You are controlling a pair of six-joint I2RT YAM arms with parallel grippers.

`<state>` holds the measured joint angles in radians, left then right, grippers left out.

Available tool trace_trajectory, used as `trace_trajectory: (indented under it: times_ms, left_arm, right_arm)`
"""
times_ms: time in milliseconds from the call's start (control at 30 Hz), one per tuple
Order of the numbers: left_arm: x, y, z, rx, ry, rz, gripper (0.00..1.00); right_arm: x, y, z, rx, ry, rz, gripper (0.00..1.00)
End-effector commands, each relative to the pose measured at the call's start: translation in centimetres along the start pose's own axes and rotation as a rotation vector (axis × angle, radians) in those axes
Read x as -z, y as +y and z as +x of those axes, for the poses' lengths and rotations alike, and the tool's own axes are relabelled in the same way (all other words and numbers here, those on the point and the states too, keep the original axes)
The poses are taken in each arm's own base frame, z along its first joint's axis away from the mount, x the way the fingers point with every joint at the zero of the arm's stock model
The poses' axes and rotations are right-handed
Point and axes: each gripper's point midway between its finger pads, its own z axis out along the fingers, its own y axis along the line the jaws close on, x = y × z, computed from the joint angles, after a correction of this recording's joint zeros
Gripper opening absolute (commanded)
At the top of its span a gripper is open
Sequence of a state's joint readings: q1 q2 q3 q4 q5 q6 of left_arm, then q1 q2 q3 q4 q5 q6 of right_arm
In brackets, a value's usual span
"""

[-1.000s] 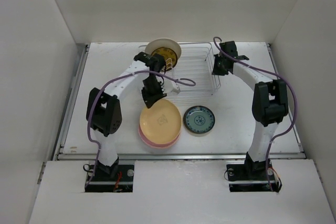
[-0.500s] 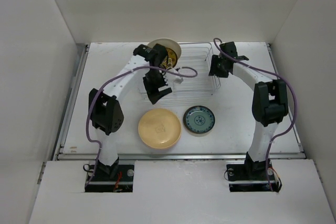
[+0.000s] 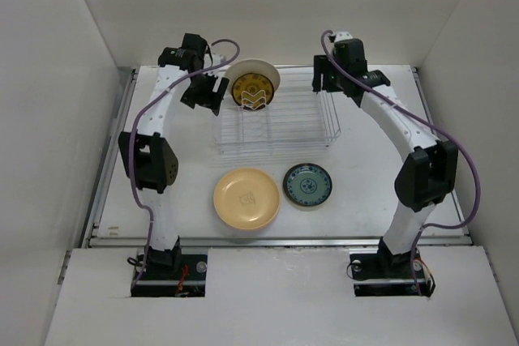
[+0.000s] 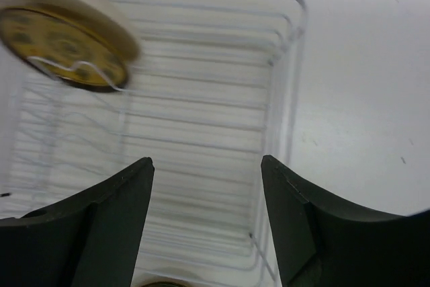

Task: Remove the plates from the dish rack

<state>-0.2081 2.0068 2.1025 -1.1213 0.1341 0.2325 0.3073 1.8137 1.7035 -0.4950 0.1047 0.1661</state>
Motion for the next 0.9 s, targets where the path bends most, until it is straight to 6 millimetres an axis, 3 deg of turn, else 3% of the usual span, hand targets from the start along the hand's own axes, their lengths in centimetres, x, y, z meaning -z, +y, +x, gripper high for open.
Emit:
trace_trajectory:
  times_ms: [0,67,100,133,200,233,300,333,367,500,633,867]
  left_arm:
    - [-3.5,0.7,-1.0,0.134,0.029,-0.065,0.75]
    - [-4.9,1.2,-0.9,0.156,0.051,-0.067,0.68]
    - [-6.4,1.4,-0.3,0.167,0.086,-0.05,0.63]
    - [-6.8,1.3,-0.5,0.168,0.087,-0.041,0.6]
    - [-8.1,1.1,-0.2,0.181,0.111,-0.028,0.57]
    - [-8.4,1.5,0.1,0.19,0.12,-0.03,0.52]
    - [-8.8,1.6,0.2,0.182,0.13,-0.029,0.44]
    - [-9.3,1.6,0.5,0.183,0.143,-0.028,0.38]
    - [-9.7,1.6,0.7,0.171,0.153,-0.026,0.26]
    - [-10.3,1.7,1.2,0.153,0.173,-0.022,0.0]
    - [-10.6,1.5,1.8,0.134,0.191,-0.008,0.0]
    - [-10.9,0.6,2.6,0.15,0.219,0.036,0.0]
  right_arm:
    - [0.3,7.8,-2.5,0.184,-0.07,-0.235,0.71]
    - [-0.3,10.9,-2.2,0.245,-0.052,-0.352,0.67]
    - [0.3,13.3,-3.5,0.258,-0.082,-0.422,0.67]
    - [-1.6,14.0,-2.2,0.277,-0.047,-0.426,0.65]
    - [-3.0,15.0,-2.5,0.282,-0.054,-0.435,0.63]
    - [-4.0,16.3,-2.9,0.287,-0.077,-0.458,0.62]
    - [-5.0,17.0,-3.4,0.261,-0.091,-0.473,0.59]
    - [-5.2,17.4,-4.5,0.26,-0.128,-0.478,0.58]
    - [-6.2,18.2,-3.7,0.254,-0.115,-0.487,0.58]
    - [-8.3,18.6,-3.9,0.212,-0.145,-0.469,0.54]
    - [-10.1,17.8,-4.7,0.161,-0.199,-0.368,0.54]
    - [-13.5,16.3,-3.2,0.131,-0.199,-0.257,0.59]
